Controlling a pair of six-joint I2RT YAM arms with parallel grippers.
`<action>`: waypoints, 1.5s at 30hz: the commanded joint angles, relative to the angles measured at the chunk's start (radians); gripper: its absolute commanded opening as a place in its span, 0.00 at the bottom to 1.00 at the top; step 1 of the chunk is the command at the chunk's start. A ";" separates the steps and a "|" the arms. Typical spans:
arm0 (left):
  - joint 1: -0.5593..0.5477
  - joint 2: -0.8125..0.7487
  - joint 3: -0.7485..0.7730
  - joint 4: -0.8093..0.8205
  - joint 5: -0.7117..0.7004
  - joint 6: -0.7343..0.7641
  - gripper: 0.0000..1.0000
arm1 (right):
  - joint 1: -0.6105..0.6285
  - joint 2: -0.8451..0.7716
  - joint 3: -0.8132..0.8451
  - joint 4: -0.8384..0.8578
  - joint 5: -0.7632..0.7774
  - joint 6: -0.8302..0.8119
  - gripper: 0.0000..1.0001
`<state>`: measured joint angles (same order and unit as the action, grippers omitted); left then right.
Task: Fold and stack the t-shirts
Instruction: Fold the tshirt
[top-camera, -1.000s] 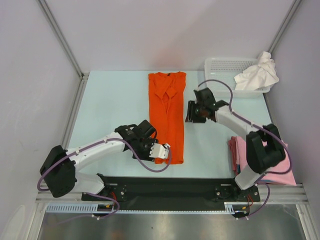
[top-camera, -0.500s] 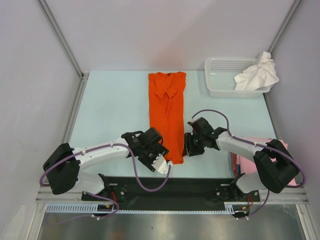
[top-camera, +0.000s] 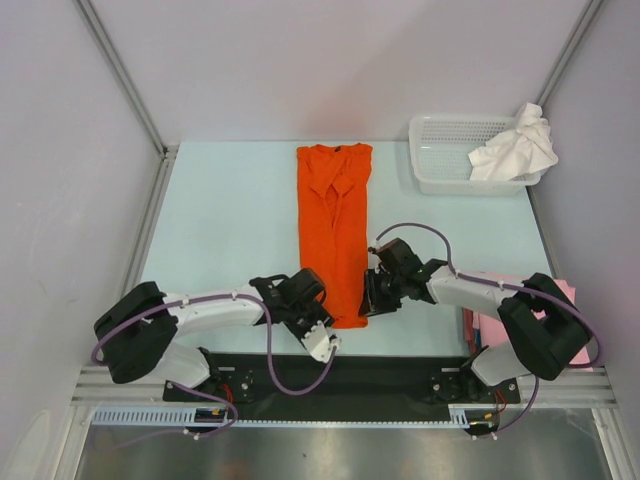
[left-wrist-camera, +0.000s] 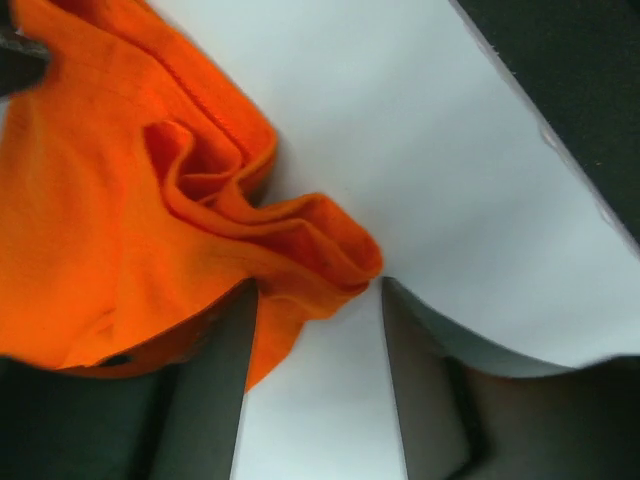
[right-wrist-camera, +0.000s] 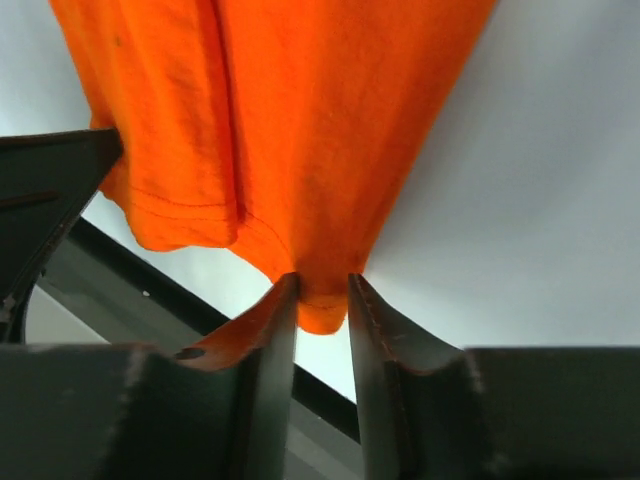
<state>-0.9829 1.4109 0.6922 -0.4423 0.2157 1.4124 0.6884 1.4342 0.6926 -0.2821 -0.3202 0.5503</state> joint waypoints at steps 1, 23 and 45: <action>-0.007 -0.009 -0.054 -0.001 0.047 0.042 0.49 | 0.007 0.038 -0.016 0.052 -0.046 0.008 0.30; -0.007 -0.167 -0.163 -0.055 -0.024 -0.082 0.01 | 0.000 -0.029 -0.061 -0.104 0.035 -0.056 0.00; 0.306 -0.054 0.269 -0.179 0.100 -0.359 0.00 | -0.167 0.027 0.330 -0.190 0.069 -0.141 0.00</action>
<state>-0.7265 1.2804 0.8719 -0.5934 0.2630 1.0966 0.5705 1.3830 0.9165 -0.4885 -0.2836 0.4717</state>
